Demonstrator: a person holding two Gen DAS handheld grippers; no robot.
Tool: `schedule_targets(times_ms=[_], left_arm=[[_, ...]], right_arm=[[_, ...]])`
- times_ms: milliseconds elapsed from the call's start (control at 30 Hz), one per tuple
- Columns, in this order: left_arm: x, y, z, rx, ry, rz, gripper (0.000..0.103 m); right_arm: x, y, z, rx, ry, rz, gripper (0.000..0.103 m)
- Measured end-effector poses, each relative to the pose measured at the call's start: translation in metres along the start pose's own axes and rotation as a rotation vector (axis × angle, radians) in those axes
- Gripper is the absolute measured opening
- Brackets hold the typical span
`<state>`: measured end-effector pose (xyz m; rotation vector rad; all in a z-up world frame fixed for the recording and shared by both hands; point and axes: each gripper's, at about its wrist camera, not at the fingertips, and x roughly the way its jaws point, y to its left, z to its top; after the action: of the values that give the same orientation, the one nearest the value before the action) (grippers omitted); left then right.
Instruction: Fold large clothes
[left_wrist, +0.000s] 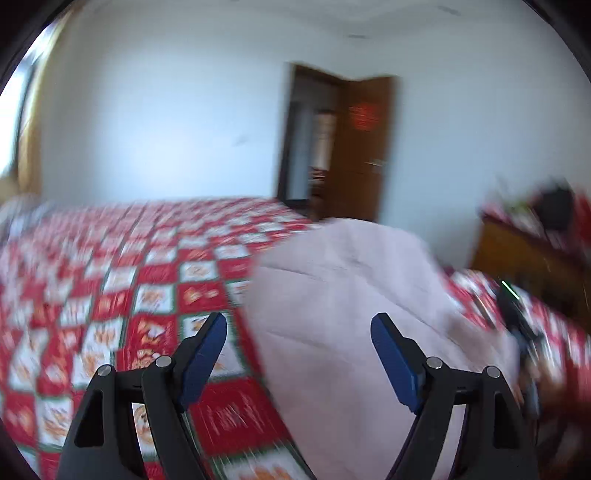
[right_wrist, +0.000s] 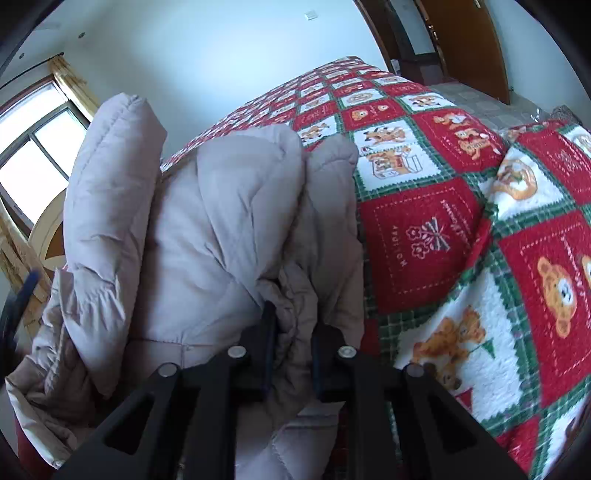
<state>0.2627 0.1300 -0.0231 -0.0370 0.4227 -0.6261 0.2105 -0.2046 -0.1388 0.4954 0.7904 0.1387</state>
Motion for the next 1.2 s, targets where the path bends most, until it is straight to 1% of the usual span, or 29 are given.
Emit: schedule_targets(times_ms=[33,67,100,133,167,200,233,300,367,433,533,600,633,733,800,867,933,1033,1133,1200], left_arm=[[0.020,0.011,0.002,-0.047,0.017,0.018,0.081],[0.041,0.023,0.000,-0.088,0.044,0.010,0.080],[0.062,0.024,-0.003,-0.114,0.069,-0.001,0.080],[0.077,0.023,-0.007,-0.131,0.090,-0.008,0.080],[0.094,0.017,-0.009,-0.147,0.112,-0.032,0.080],[0.103,0.009,-0.015,-0.156,0.116,-0.058,0.080],[0.109,0.004,-0.013,-0.151,0.116,-0.085,0.080],[0.115,-0.016,-0.008,-0.086,0.112,-0.107,0.080],[0.117,-0.039,-0.003,0.013,0.105,-0.129,0.080],[0.119,-0.060,0.003,0.095,0.117,-0.143,0.080],[0.129,-0.095,0.009,0.238,0.130,-0.153,0.080],[0.136,-0.112,0.010,0.287,0.133,-0.172,0.080],[0.141,-0.121,0.008,0.307,0.148,-0.181,0.080],[0.158,-0.146,-0.004,0.395,0.212,-0.170,0.080],[0.160,-0.149,-0.009,0.412,0.234,-0.159,0.080],[0.162,-0.143,-0.016,0.407,0.240,-0.153,0.080],[0.164,-0.139,-0.025,0.419,0.251,-0.123,0.080],[0.168,-0.140,-0.030,0.443,0.282,-0.103,0.080],[0.170,-0.140,-0.033,0.462,0.287,-0.086,0.080],[0.168,-0.144,-0.037,0.491,0.278,-0.064,0.080]], right_arm=[[0.000,-0.001,-0.002,0.017,-0.001,0.006,0.019],[0.002,-0.002,-0.002,0.024,-0.001,0.008,0.019],[0.003,-0.002,-0.003,0.026,0.000,0.007,0.019],[0.004,-0.001,-0.003,0.024,0.006,0.007,0.019],[0.005,0.000,-0.003,0.023,0.012,0.005,0.019],[0.006,0.000,-0.003,0.027,0.018,0.004,0.019],[0.015,-0.004,0.003,0.039,0.027,0.005,0.019],[0.021,-0.005,0.004,0.052,0.037,0.009,0.019],[0.026,-0.007,0.005,0.068,0.040,0.030,0.019],[0.030,-0.012,0.006,0.089,0.040,0.059,0.018],[0.036,-0.015,0.008,0.098,0.045,0.079,0.018],[0.038,-0.016,0.009,0.103,0.047,0.087,0.017],[0.038,-0.019,0.008,0.112,0.047,0.096,0.017],[0.039,-0.019,0.010,0.109,0.046,0.090,0.016],[0.040,-0.018,0.010,0.102,0.043,0.085,0.015],[0.039,-0.019,0.009,0.095,0.040,0.082,0.015],[0.040,-0.019,0.009,0.097,0.036,0.078,0.015],[0.038,-0.020,0.009,0.107,0.032,0.081,0.014],[0.028,-0.024,0.006,0.139,0.025,0.077,0.016],[0.010,-0.028,0.007,0.164,0.032,0.044,0.017]])
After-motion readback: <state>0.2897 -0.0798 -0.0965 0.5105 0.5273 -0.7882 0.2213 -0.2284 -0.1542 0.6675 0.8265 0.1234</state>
